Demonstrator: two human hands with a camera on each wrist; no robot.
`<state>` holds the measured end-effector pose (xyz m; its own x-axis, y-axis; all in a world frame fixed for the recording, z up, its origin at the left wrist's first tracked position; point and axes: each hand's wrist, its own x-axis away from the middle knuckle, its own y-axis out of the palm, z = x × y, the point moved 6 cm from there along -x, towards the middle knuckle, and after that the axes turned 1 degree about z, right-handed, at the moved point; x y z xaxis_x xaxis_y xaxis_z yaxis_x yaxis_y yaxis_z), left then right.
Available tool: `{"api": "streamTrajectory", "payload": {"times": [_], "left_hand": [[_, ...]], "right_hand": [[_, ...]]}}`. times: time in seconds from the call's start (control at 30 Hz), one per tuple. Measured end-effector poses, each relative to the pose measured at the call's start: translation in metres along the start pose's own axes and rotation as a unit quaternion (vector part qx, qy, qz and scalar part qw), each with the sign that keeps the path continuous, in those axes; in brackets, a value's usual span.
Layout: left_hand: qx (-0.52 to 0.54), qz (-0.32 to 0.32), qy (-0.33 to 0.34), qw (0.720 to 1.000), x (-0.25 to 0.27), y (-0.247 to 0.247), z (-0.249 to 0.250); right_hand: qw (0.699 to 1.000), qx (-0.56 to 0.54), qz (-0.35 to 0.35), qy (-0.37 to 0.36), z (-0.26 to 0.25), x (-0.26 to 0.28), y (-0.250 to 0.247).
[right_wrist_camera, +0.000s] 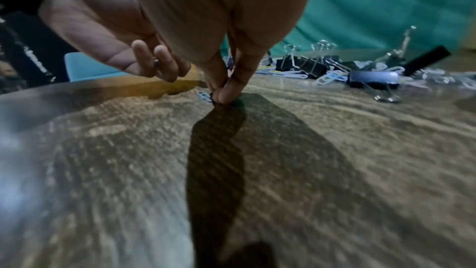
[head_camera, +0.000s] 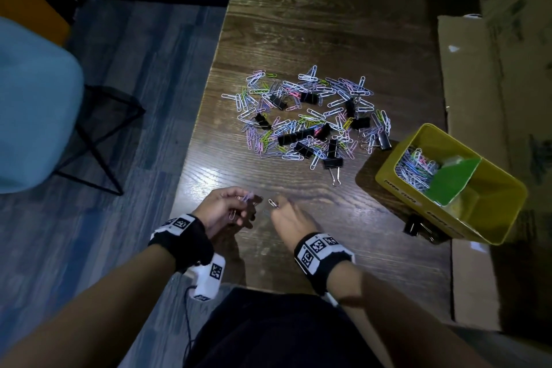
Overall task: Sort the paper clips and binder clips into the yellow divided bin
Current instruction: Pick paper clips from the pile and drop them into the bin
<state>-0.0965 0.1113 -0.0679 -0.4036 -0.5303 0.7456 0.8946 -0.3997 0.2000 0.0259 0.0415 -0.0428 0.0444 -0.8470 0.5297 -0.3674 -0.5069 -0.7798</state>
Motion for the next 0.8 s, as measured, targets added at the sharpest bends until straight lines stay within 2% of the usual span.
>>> {"api": "streamTrajectory", "payload": {"times": [0.2, 0.37, 0.57, 0.8], "left_hand": [[-0.015, 0.0, -0.01, 1.0, 0.0, -0.005, -0.005], [-0.027, 0.011, -0.005, 1.0, -0.001, -0.004, -0.005], [-0.035, 0.013, -0.005, 0.999, -0.002, -0.002, -0.005], [-0.07, 0.034, -0.018, 0.997, -0.005, 0.001, 0.001]], "right_hand": [[0.994, 0.097, -0.009, -0.041, -0.018, 0.009, -0.01], [0.989, 0.131, -0.026, -0.059, -0.026, 0.01, -0.012], [0.99, 0.113, -0.039, -0.07, -0.032, 0.008, -0.02], [0.997, 0.064, -0.024, -0.029, -0.026, -0.004, -0.026]]}}
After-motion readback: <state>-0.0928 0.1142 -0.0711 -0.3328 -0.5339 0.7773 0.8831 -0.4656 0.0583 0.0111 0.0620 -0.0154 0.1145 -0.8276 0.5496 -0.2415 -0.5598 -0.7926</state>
